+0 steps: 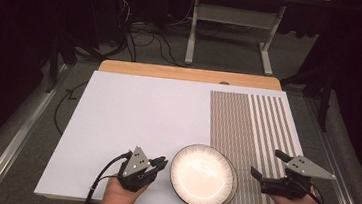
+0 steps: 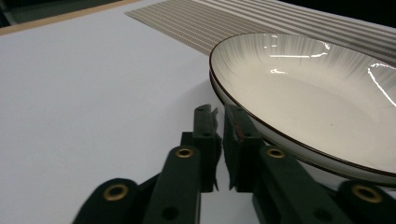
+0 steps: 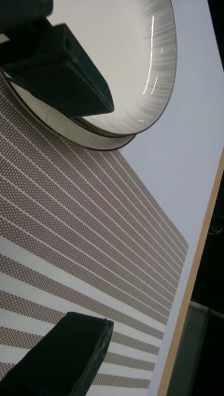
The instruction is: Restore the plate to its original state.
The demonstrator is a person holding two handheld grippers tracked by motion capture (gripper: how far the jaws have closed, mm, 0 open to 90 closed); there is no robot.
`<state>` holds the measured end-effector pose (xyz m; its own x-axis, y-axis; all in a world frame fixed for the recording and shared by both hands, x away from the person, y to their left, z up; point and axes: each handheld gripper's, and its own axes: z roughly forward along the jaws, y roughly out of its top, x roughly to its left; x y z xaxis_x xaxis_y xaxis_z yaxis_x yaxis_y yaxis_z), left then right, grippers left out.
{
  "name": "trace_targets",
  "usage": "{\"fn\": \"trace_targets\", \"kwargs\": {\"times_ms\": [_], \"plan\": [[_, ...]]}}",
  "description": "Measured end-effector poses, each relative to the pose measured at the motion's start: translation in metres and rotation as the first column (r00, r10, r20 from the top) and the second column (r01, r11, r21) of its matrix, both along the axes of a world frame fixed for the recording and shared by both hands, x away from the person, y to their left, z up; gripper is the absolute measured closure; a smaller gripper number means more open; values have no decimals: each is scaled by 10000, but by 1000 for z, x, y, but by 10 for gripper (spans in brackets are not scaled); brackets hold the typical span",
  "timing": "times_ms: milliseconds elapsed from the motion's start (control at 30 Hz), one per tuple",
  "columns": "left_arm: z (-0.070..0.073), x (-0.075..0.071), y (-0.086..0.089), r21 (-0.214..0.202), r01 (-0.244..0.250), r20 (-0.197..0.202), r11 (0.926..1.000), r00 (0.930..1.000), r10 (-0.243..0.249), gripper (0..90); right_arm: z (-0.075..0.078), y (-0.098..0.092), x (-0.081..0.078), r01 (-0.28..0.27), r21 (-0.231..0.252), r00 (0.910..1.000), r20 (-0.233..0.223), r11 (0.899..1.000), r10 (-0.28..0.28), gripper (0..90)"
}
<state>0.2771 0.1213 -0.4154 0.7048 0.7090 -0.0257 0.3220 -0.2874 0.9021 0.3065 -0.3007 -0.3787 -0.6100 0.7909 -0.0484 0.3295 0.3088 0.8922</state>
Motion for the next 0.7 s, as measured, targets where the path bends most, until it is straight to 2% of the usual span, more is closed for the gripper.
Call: {"fn": "trace_targets", "kwargs": {"times_ms": [67,267,333,400,433,467,500,533,567,667,700], "plan": [[-1,0,-2,47,147,-47,9999,9999,-146,897,0,0,0,-25,13,10000,-13,10000,25,13],[-4,-1,-14,284,720,-256,9970,9971,-712,899,0,1,0,-6,4,10000,-49,10000,6,18],[-6,-2,-21,522,949,-225,9941,9953,-938,900,0,1,0,-5,-40,10000,-32,10000,5,19],[-5,-3,-26,632,913,-112,9938,9958,-908,900,0,1,0,-4,-35,10000,-43,10000,4,19],[-4,-2,-25,540,867,-67,9948,9962,-865,900,0,1,0,-8,-6,10000,-49,10000,8,21],[-1,-1,-19,235,640,8,9977,9979,-641,900,0,0,0,-20,-7,10000,-17,10000,20,22],[-1,-1,-19,235,640,8,9977,9979,-641,899,0,0,0,-20,-7,10000,-17,10000,20,22],[3,1,-11,-72,386,63,9992,9992,-385,899,-1,0,0,12,56,10000,-63,10000,-12,22],[3,1,-11,-72,386,63,9992,9992,-385,899,-1,0,0,12,56,10000,-63,10000,-12,22],[10,4,6,-579,-122,264,9982,9996,137,894,-1,0,0,-16,-7,10000,-32,10000,16,22],[10,4,6,-579,-122,264,9982,9996,137,877,0,0,0,-14,3,10000,-35,10000,14,22]]}}
